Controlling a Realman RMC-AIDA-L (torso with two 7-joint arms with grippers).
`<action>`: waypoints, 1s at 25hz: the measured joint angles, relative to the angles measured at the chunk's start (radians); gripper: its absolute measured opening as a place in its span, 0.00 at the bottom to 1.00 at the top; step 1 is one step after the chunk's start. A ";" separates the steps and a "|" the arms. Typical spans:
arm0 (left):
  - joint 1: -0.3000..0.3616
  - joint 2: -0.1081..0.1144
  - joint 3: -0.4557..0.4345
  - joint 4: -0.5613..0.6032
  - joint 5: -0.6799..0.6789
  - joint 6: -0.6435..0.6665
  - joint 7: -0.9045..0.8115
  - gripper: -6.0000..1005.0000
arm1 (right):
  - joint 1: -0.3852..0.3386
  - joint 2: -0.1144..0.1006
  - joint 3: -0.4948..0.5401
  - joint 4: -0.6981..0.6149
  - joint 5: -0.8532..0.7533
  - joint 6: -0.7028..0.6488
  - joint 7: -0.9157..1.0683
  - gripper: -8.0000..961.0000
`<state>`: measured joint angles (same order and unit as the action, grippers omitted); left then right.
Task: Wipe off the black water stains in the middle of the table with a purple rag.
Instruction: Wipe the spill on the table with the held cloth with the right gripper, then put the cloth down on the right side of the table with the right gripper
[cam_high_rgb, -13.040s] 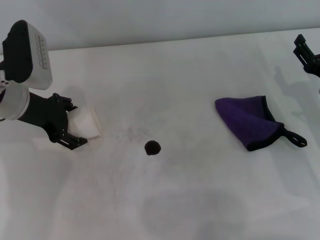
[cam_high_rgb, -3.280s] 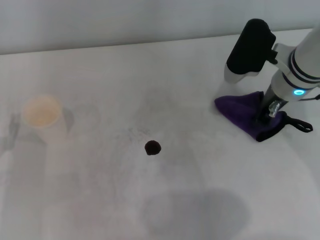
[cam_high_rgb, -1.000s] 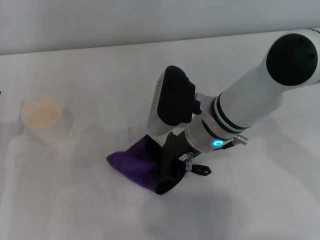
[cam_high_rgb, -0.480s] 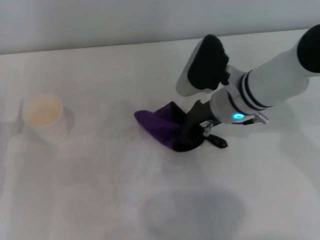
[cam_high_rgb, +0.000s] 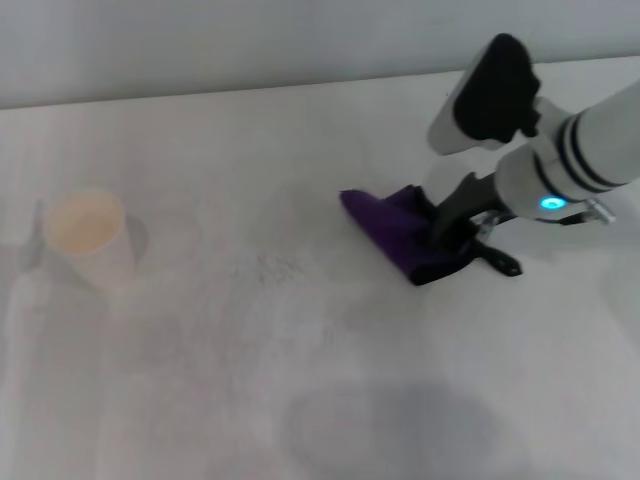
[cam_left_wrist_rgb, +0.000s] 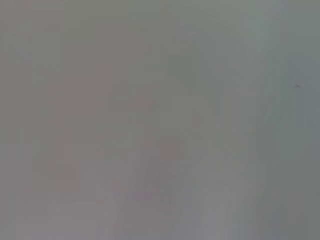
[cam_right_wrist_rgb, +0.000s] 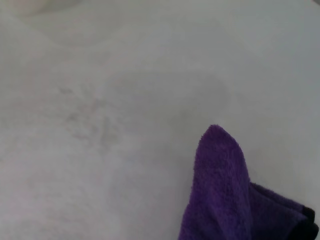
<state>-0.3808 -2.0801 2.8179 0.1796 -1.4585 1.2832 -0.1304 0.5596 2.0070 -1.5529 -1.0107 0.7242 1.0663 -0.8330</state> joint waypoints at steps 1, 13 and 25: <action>0.000 0.000 0.000 0.000 0.000 0.001 0.000 0.86 | -0.011 0.000 0.017 -0.015 -0.012 0.010 0.000 0.08; -0.001 0.000 0.000 0.000 -0.015 0.004 0.000 0.86 | -0.040 0.001 0.106 -0.038 -0.033 0.101 0.010 0.09; -0.008 0.000 -0.013 -0.002 -0.016 0.004 0.000 0.86 | -0.052 0.001 0.108 -0.053 -0.035 0.105 0.012 0.10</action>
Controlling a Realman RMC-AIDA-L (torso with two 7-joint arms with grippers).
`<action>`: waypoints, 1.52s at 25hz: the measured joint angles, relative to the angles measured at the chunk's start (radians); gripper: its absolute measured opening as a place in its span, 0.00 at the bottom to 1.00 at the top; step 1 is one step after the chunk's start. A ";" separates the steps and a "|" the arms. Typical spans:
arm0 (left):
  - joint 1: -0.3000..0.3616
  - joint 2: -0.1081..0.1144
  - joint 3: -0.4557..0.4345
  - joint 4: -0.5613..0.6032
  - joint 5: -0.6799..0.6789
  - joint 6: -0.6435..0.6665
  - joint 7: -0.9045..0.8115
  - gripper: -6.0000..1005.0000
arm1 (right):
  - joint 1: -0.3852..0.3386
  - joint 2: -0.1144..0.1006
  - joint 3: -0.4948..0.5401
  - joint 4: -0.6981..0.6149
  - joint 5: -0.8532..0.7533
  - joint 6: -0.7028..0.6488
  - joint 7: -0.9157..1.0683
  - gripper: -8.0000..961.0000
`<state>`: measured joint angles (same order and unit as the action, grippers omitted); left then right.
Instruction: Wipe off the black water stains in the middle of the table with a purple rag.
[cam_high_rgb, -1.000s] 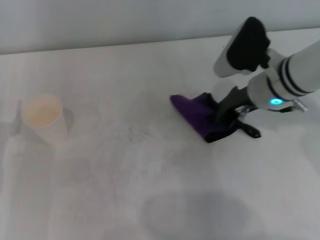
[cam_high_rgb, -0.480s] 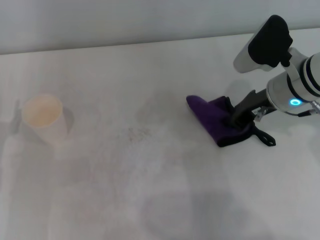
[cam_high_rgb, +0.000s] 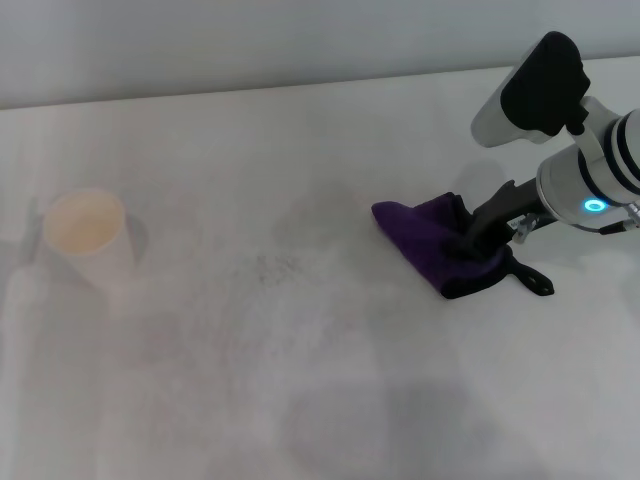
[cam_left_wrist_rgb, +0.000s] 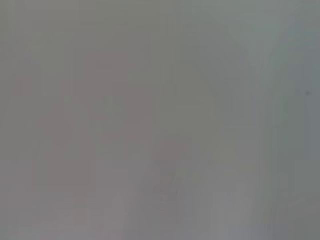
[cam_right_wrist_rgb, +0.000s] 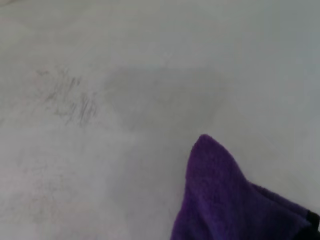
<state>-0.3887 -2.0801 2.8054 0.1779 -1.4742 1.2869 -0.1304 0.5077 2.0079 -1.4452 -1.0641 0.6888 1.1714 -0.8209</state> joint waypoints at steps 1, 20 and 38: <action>0.001 0.000 0.000 0.000 0.000 0.000 0.000 0.86 | -0.001 0.000 0.000 -0.002 0.000 -0.003 0.000 0.10; 0.007 0.000 -0.001 -0.003 0.000 0.000 0.000 0.86 | -0.250 -0.002 0.070 -0.201 0.498 -0.318 -0.263 0.86; 0.000 -0.001 -0.001 -0.001 0.007 -0.001 0.000 0.86 | -0.247 -0.004 1.100 0.782 1.297 0.188 -1.499 0.91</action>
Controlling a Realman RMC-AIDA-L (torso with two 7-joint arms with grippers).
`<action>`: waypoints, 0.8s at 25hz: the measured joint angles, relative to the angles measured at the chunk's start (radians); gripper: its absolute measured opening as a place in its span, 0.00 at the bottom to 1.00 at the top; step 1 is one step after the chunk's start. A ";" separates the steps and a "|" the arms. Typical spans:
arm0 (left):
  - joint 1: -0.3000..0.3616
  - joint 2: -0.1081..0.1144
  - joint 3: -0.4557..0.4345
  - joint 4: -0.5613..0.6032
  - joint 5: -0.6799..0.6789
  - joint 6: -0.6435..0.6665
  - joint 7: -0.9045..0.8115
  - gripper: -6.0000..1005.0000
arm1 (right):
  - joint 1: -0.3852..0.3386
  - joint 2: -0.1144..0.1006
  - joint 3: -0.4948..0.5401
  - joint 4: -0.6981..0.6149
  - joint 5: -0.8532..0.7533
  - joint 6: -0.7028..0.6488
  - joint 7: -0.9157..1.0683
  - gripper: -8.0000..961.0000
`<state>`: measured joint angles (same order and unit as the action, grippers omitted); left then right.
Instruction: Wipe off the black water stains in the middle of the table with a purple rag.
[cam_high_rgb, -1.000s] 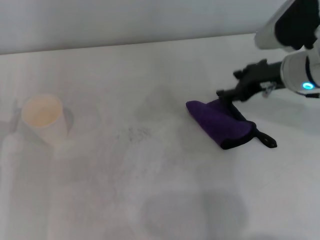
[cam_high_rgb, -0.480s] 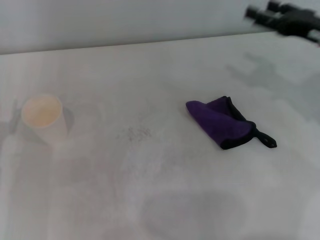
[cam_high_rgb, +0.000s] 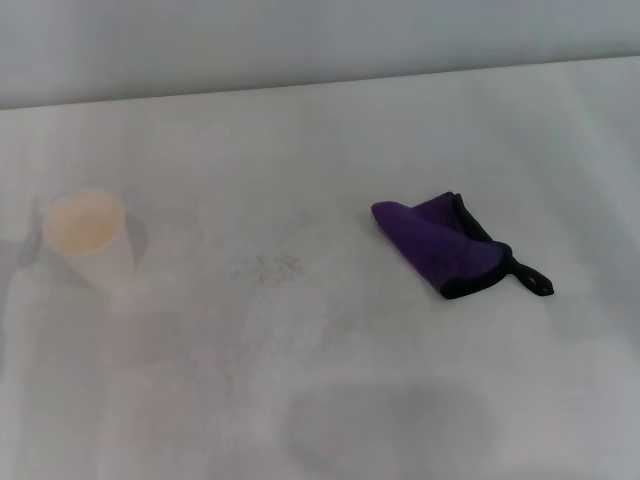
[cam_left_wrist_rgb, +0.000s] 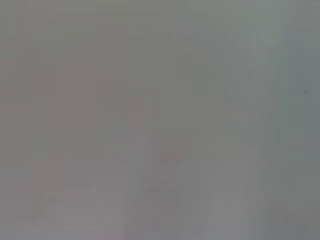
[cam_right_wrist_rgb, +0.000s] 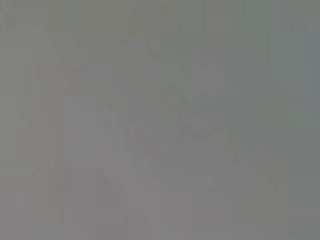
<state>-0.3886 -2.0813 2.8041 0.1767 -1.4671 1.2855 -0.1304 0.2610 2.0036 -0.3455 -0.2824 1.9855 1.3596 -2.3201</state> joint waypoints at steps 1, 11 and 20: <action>-0.003 0.000 0.000 0.000 0.000 -0.001 0.000 0.86 | 0.000 0.000 0.035 0.051 0.000 -0.011 -0.111 0.91; -0.028 0.001 0.000 0.000 0.001 -0.005 0.000 0.86 | 0.022 0.003 0.175 0.253 -0.006 -0.249 -0.517 0.91; -0.030 0.001 0.000 0.000 -0.005 -0.005 0.000 0.86 | 0.024 0.004 0.177 0.257 -0.006 -0.248 -0.484 0.91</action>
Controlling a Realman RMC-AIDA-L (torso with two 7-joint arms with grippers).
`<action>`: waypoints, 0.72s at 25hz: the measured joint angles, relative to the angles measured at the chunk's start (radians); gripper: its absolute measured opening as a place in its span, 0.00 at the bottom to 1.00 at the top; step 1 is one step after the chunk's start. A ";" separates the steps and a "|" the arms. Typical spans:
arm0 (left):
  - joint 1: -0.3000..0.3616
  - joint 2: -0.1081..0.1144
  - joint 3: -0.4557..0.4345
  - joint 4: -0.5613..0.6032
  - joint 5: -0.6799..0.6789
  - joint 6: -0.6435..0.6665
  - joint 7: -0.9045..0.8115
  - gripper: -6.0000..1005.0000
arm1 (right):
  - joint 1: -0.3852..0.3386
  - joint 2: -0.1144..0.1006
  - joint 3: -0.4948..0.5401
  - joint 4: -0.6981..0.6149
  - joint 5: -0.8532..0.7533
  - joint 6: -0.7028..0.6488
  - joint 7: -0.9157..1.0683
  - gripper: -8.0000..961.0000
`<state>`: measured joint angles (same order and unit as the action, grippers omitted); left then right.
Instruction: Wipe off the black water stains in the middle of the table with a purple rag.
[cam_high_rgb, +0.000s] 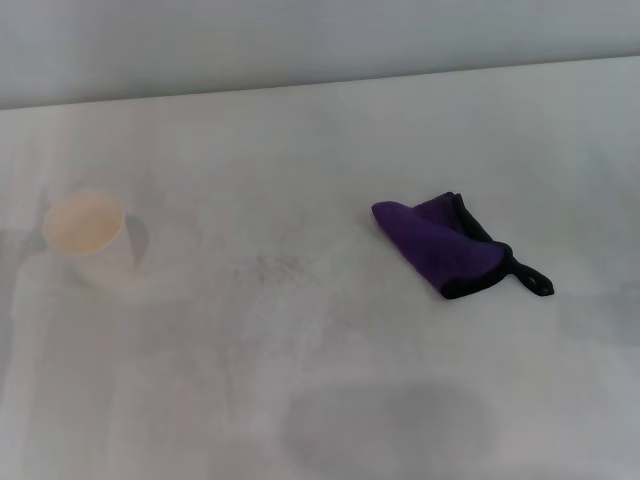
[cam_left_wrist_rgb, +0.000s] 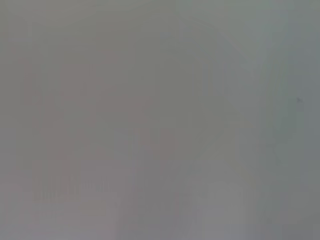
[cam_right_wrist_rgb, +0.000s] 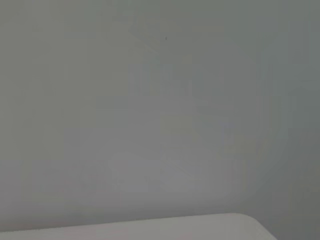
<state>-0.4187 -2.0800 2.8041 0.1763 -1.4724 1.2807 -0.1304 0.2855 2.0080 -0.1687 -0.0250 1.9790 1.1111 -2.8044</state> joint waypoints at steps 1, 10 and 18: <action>0.000 0.000 0.000 0.000 0.000 0.000 0.000 0.86 | 0.001 0.000 0.000 0.000 0.000 0.000 0.002 0.91; -0.007 0.000 0.000 0.000 -0.002 0.000 0.000 0.86 | 0.003 0.000 0.001 -0.003 -0.001 0.000 0.015 0.91; -0.014 0.000 0.000 0.000 -0.002 0.000 0.000 0.86 | 0.007 0.000 0.002 0.001 0.010 0.001 0.019 0.91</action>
<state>-0.4332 -2.0800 2.8041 0.1764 -1.4742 1.2808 -0.1304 0.2925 2.0080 -0.1671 -0.0242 1.9894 1.1121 -2.7850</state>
